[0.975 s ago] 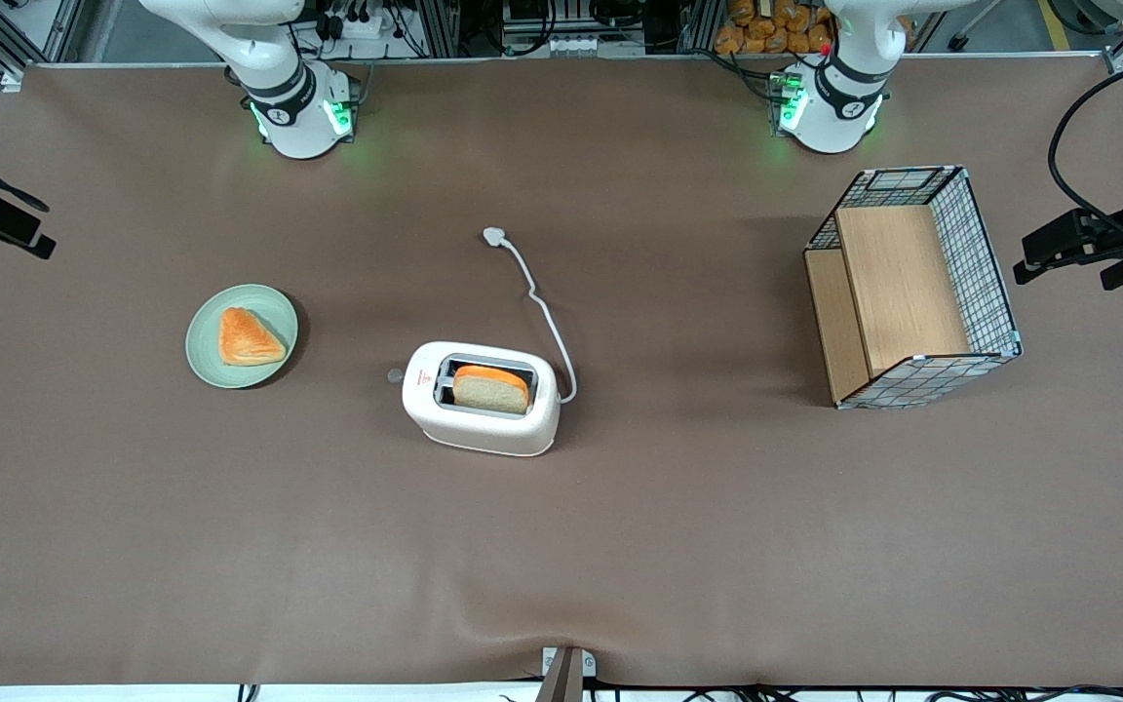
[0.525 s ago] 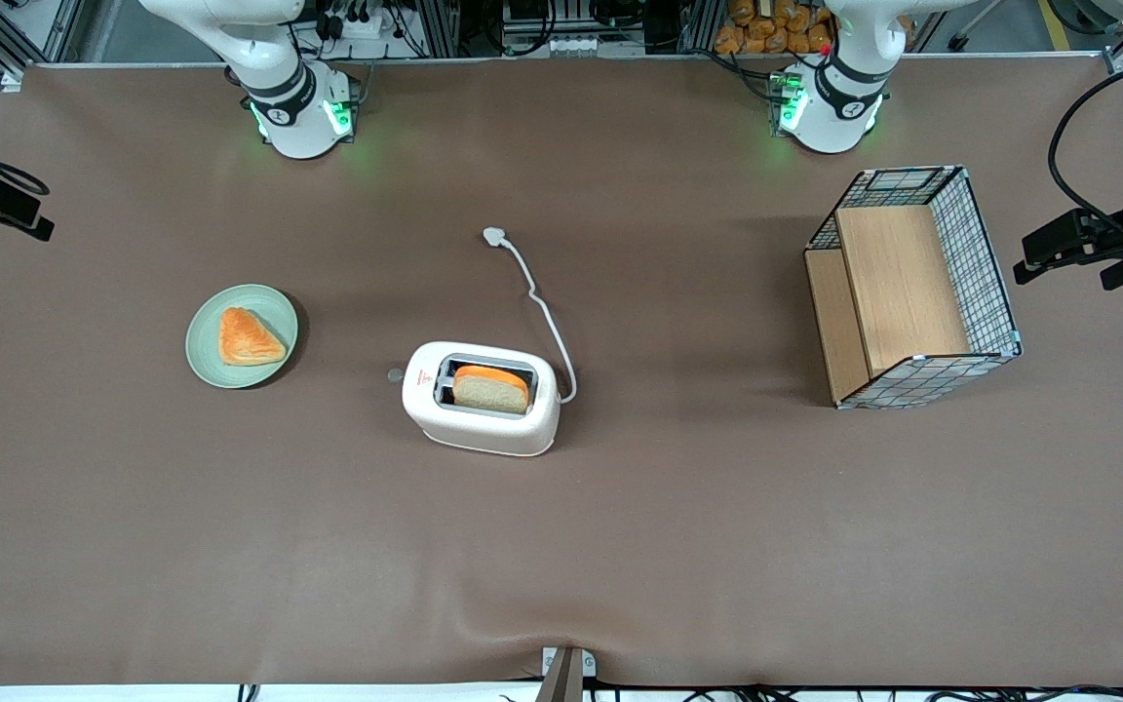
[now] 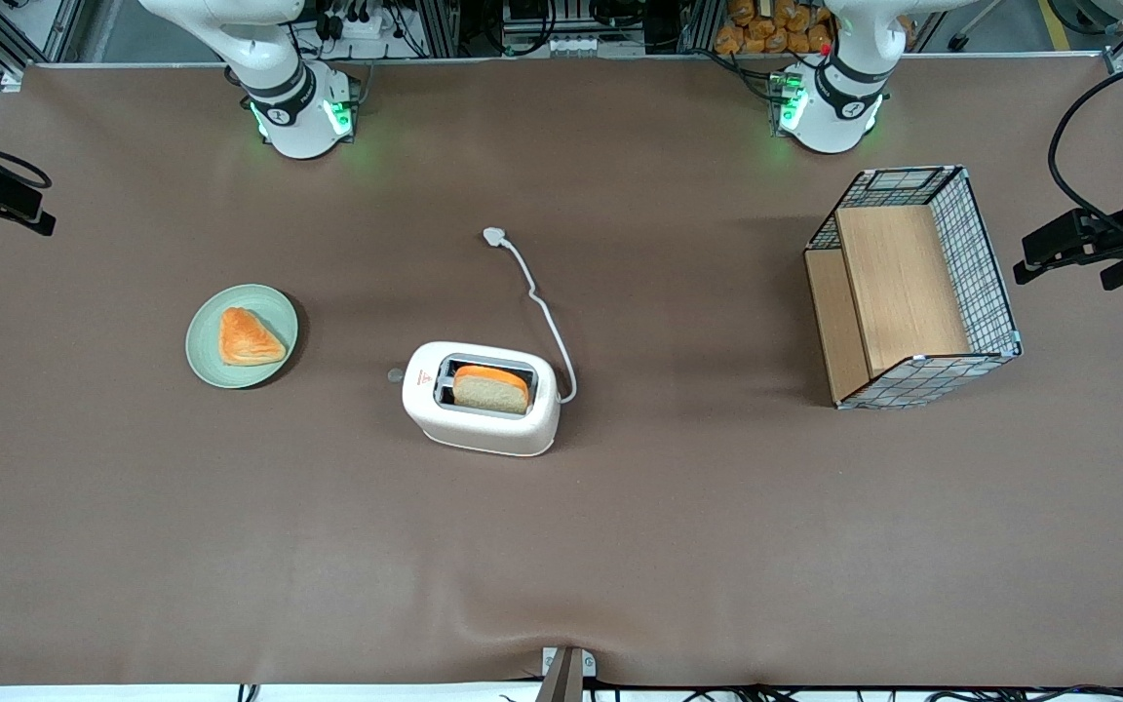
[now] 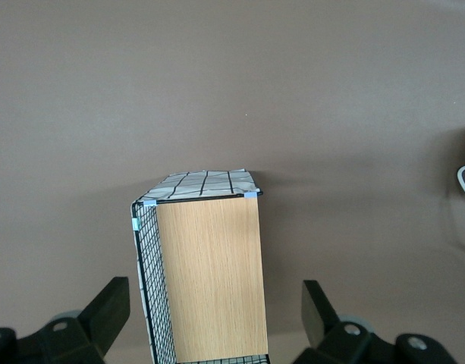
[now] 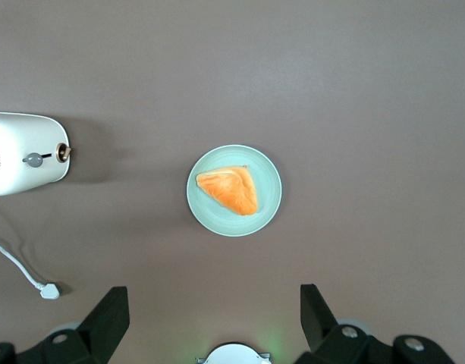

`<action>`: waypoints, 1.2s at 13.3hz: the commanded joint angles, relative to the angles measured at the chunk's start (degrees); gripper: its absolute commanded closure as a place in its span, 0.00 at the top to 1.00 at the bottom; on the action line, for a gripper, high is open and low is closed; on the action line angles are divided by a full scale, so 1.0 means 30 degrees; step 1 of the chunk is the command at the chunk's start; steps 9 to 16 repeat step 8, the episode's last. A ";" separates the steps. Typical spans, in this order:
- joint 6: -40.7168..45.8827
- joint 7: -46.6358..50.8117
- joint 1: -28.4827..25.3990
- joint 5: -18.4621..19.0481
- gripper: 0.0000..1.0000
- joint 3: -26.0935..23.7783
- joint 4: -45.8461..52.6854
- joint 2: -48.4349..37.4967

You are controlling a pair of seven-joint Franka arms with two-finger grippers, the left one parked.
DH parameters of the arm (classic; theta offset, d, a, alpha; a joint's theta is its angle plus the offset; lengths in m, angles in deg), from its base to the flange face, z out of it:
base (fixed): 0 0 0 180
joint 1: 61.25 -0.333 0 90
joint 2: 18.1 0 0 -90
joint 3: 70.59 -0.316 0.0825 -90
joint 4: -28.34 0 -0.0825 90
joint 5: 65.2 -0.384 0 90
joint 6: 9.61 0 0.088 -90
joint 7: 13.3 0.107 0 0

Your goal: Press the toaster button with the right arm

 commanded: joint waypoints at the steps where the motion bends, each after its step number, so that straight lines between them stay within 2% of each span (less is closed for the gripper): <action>1: 0.0424 -0.0232 -0.0158 0.0416 1.00 0.0103 0.0475 0.0136; 16: 0.0425 -0.0202 -0.0071 0.0418 1.00 0.0221 0.0504 0.0136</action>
